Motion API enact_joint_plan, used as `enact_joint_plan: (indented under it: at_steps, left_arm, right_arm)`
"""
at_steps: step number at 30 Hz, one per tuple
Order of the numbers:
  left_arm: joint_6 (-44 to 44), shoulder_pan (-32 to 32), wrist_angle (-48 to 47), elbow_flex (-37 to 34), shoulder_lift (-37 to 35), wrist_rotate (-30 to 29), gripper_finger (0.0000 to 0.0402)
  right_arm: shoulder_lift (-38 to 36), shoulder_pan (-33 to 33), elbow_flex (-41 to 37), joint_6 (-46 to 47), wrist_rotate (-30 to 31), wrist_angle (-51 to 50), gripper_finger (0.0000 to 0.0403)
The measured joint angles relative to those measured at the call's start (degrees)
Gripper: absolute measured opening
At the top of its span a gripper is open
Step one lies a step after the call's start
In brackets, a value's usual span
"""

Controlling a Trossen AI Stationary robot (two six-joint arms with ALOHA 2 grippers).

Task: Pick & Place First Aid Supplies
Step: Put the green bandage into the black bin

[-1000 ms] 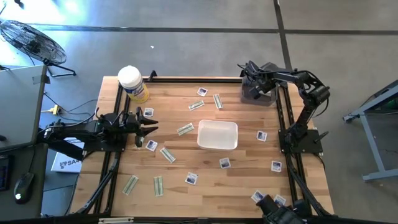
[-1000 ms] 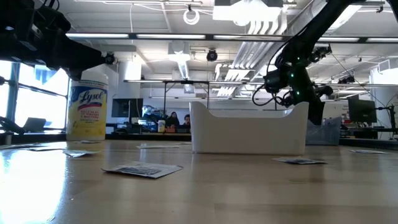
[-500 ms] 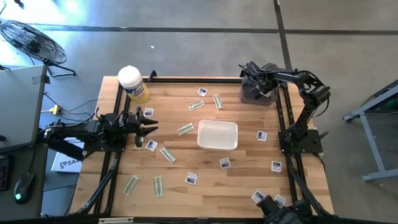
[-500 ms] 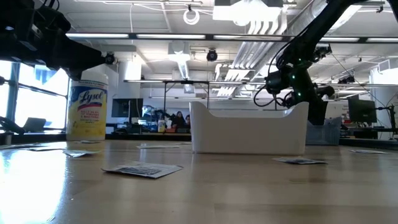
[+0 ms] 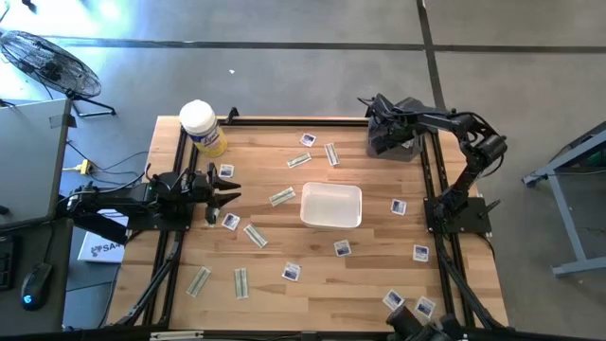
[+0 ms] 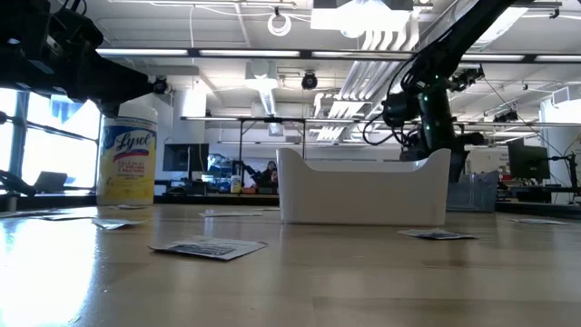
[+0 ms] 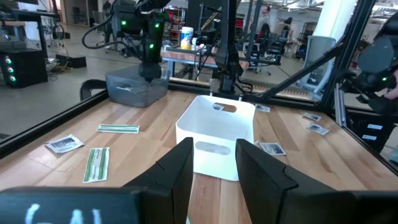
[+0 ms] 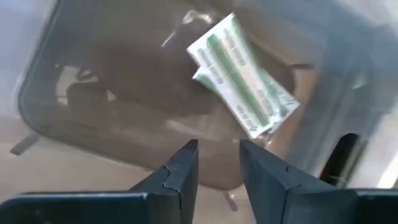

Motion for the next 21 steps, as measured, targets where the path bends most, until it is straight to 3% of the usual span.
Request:
enact_joint_plan:
  at_steps: [7,12,17,21]
  left_arm:
    - [-0.01,-0.01,0.0,0.0,0.01,0.02,0.0119]
    - [-0.01,-0.01,-0.02,0.0,0.0,0.02,0.0119]
    - [-0.01,-0.01,-0.01,0.0,0.02,0.02,0.0119]
    - [-0.02,0.0,0.0,0.0,0.0,0.02,0.0119]
  right_arm:
    - [-9.86,7.12,1.43,0.64,2.06,-2.19,0.009]
    - [-15.71,17.83,1.95,2.34,-3.46,2.22,0.0088]
    - [-14.87,28.36,1.99,2.91,-6.79,13.68,0.0087]
    - [-10.36,33.04,3.81,2.9,-8.39,21.42,0.0087]
